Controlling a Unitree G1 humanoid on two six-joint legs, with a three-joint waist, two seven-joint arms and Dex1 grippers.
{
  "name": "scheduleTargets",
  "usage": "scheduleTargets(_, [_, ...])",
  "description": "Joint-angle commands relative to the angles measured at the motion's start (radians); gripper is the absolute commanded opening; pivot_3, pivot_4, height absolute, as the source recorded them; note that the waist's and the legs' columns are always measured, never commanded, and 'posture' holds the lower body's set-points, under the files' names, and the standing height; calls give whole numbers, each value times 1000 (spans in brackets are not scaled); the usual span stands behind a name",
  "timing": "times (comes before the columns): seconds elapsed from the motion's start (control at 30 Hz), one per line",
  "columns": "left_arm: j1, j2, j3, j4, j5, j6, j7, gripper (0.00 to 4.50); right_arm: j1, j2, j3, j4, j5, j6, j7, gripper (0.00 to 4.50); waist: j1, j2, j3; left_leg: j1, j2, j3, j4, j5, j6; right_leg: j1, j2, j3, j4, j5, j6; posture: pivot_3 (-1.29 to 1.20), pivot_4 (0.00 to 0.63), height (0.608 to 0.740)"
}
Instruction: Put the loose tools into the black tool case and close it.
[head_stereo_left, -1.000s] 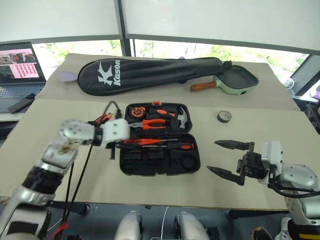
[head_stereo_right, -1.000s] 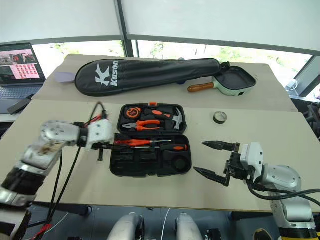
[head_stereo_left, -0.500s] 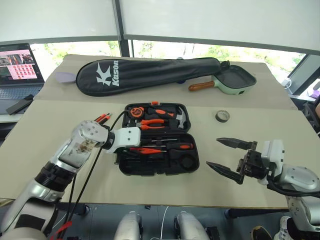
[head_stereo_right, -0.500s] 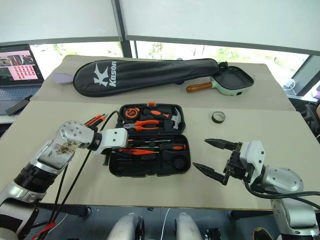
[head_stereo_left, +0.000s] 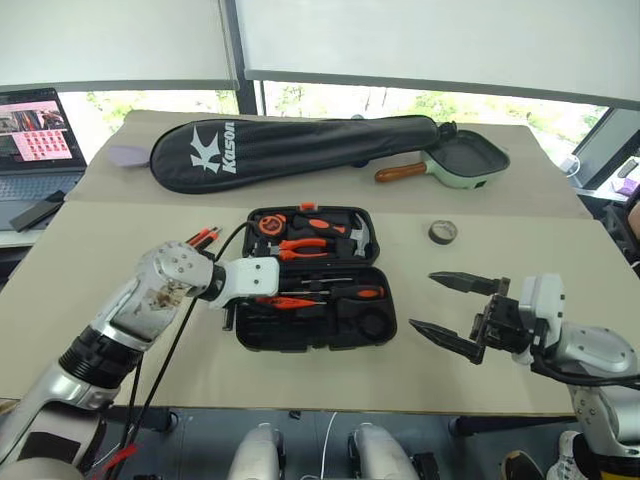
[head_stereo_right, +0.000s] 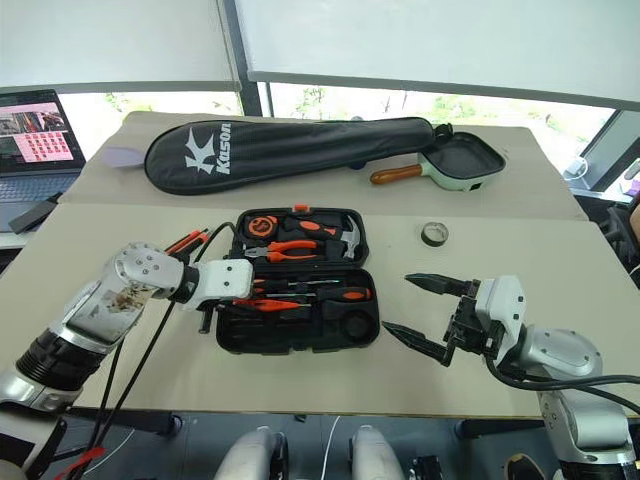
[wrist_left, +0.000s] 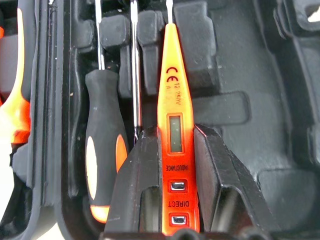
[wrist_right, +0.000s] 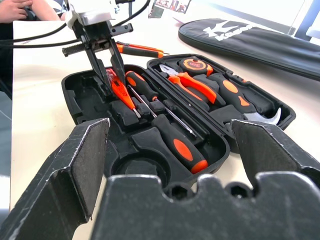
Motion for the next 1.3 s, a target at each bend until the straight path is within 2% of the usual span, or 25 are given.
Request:
scheduleTargets(0.03, [46, 36, -31, 2, 27, 27, -26, 439, -21, -12, -11, -17, 26, 13, 10, 4500, 1, 0, 0, 0, 0, 0, 0, 0, 0, 0, 0, 0, 0, 0, 0, 0, 150, 740])
scheduleTargets(0.3, [24, -36, -55, 29, 28, 47, -2, 439, -49, -5, 7, 3, 17, 25, 23, 4500, 7, 2, -1, 1, -1, 0, 0, 0, 0, 1, 0, 0, 0, 0, 0, 0, 150, 740])
scheduleTargets(0.93, [2, -94, -83, 53, 39, 64, -28, 439, -29, 19, 37, -28, 26, 44, 21, 4500, 30, 3, -2, 9, -2, 0, 1, 0, 0, 12, -2, -1, -1, -1, 1, 0, 150, 740])
scheduleTargets(1.0, [14, -101, -53, 46, 8, 35, -28, 1438, -29, 22, 42, -29, 25, 45, 20, 4500, 30, 3, -2, 9, -2, 0, 1, 0, 0, 12, -2, -1, -1, -1, 1, 0, 150, 740])
scheduleTargets(1.07, [30, -117, -5, 39, -34, -21, -17, 2102, -28, 25, 42, -30, 28, 49, 16, 4500, 29, 3, -2, 9, -2, 0, 1, 0, 0, 12, -2, -1, -1, -1, 1, 0, 150, 740])
scheduleTargets(1.1, [39, -142, 38, 14, -79, 5, -4, 2399, -19, 25, 33, -36, 37, 58, 10, 4500, 28, 3, -2, 9, -2, 0, 1, 0, 0, 12, -1, -1, -1, -1, 1, 0, 150, 740])
scheduleTargets(1.17, [50, -174, 92, -23, -143, 50, 14, 2399, -4, 22, 16, -45, 50, 71, 4, 4500, 28, 3, -2, 8, -2, 0, 1, -1, 1, 11, -2, -1, -2, -1, 1, 0, 150, 740])
scheduleTargets(1.3, [120, -175, 181, -59, -209, -55, 29, 2399, 58, 1, -13, -78, 69, 98, -5, 4500, 29, 1, -1, -5, -1, -4, 5, -1, 1, 0, -2, -3, 1, -1, 1, 0, 150, 740])
